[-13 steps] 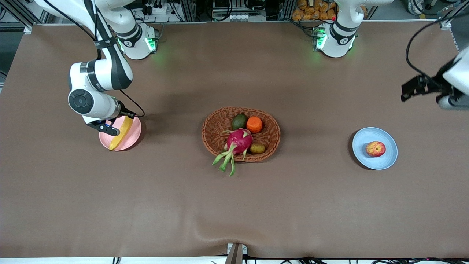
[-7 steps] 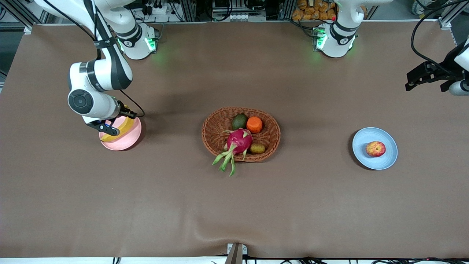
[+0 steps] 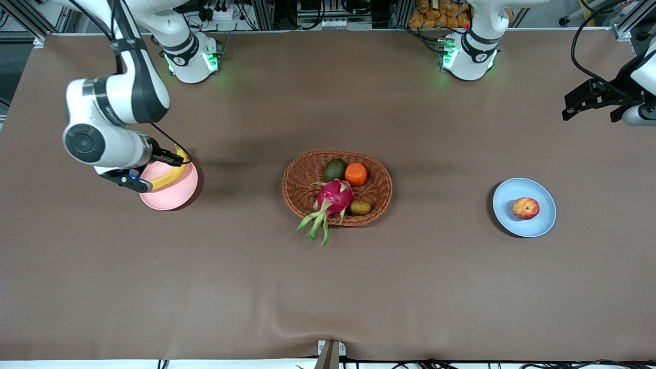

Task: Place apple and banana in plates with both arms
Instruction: 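Open the right gripper and withdraw it from the pink plate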

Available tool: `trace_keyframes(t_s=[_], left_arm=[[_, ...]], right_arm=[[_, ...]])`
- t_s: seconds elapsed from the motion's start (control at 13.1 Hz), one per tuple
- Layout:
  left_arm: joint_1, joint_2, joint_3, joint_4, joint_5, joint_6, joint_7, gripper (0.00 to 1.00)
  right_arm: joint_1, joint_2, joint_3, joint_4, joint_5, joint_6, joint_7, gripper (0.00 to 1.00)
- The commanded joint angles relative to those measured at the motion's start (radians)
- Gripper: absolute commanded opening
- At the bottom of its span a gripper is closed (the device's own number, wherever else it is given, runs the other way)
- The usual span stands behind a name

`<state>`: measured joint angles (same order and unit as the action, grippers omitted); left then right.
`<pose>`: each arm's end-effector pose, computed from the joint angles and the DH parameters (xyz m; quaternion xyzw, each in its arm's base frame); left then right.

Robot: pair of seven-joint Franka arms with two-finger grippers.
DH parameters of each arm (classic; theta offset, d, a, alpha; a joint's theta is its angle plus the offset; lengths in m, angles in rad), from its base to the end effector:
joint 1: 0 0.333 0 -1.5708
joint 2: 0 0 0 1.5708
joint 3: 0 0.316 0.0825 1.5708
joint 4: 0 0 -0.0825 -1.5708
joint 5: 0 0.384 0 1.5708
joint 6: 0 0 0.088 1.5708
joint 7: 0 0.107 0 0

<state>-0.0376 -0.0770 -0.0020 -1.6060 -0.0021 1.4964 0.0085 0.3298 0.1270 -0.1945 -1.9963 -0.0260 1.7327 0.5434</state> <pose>0.5222 -0.0210 0.6431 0.9996 -0.0241 -0.0163 0.0007 0.5278 0.0713 0.3736 0.9612 -0.1959 -0.1738 0.0872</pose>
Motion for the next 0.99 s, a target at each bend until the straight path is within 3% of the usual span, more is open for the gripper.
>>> trace_keyframes(t_s=[0.0,0.23,0.46,0.91], left_arm=[[0.010,-0.024,-0.007,-0.026,-0.004,0.018,-0.007,1.00],[0.008,-0.021,-0.004,-0.026,-0.001,0.018,-0.007,1.00],[0.005,-0.021,-0.007,-0.025,0.017,0.015,-0.009,1.00],[0.005,0.002,-0.006,-0.008,0.017,0.015,0.008,1.00]], right_arm=[[-0.021,-0.009,0.015,0.051,-0.003,-0.044,-0.029,1.00],[-0.070,-0.021,0.015,0.120,0.001,-0.074,-0.158,1.00],[-0.178,-0.024,0.015,0.189,0.095,-0.097,-0.353,1.00],[-0.189,-0.038,0.015,0.332,0.051,-0.235,-0.390,1.00]])
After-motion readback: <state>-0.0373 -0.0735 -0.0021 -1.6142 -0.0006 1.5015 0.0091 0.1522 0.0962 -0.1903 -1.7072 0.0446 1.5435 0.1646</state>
